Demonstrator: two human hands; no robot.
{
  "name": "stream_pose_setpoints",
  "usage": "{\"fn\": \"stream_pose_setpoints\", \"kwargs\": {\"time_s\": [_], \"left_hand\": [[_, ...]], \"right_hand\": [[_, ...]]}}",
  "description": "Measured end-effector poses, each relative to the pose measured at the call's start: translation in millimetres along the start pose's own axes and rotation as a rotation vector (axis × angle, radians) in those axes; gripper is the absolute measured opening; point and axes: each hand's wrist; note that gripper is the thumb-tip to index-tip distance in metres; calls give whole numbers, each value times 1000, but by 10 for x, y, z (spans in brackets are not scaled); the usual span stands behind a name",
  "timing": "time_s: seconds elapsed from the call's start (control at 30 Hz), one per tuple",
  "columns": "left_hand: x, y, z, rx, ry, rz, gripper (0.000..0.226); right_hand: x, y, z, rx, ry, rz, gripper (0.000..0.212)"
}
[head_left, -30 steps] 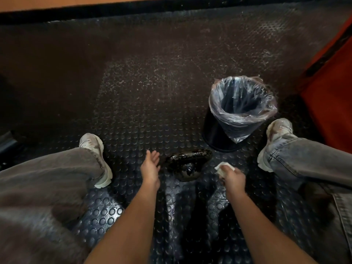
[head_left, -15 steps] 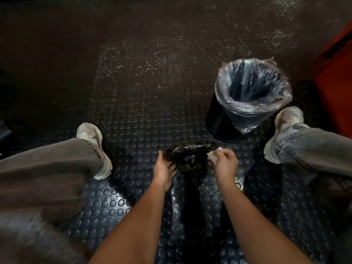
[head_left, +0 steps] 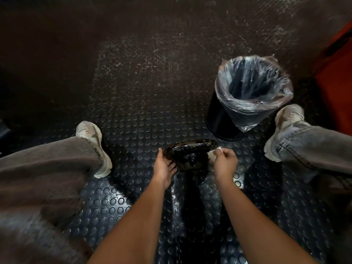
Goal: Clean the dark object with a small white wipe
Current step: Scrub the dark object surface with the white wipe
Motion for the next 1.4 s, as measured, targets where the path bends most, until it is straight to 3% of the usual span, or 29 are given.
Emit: {"fn": "stream_pose_setpoints", "kwargs": {"time_s": [0.1, 0.17, 0.33, 0.47, 0.57, 0.67, 0.8, 0.9, 1.0, 1.07, 1.17, 1.27, 1.4], "left_hand": [[23, -9, -13, 10, -18, -3, 67], [34, -14, -25, 17, -28, -2, 65], [-5, 15, -37, 3, -43, -21, 70], [-28, -3, -22, -17, -53, -34, 70], [-30, -10, -27, -13, -60, -10, 70], [-8, -35, -56, -9, -60, 11, 70], [29, -98, -77, -24, -79, 8, 73], [43, -118, -51, -27, -85, -1, 76], [43, -137, -30, -31, -77, 1, 78], [37, -131, -20, -28, -73, 1, 78], [40, -121, -23, -23, -62, 7, 79], [69, -145, -36, -15, -63, 9, 79], [50, -142, -32, -24, -65, 3, 81]], "right_hand": [[19, -153, -43, -239, -75, -49, 22], [46, -205, -29, -281, -155, -93, 19], [76, -27, 150, -31, -253, -68, 19], [10, 127, 137, 141, -65, -41, 14], [-15, 38, -22, -37, -47, 12, 18], [34, -186, -125, -266, -112, -54, 19], [95, -307, -24, -362, -319, -141, 18], [82, -202, 95, -232, -348, -107, 18], [48, -22, 133, 24, -194, -41, 23], [8, 42, 78, 91, -79, -24, 21], [-24, -52, -58, -117, -118, 6, 17], [8, -243, -101, -334, -195, -67, 20], [54, -249, 55, -337, -371, -147, 16]]}}
Point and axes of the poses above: each hand's wrist, its own y-axis towards the middle knuckle, its own x-axis out of the palm, z = x × y, and after that the axes turned 5 degrees about -z, right-handed
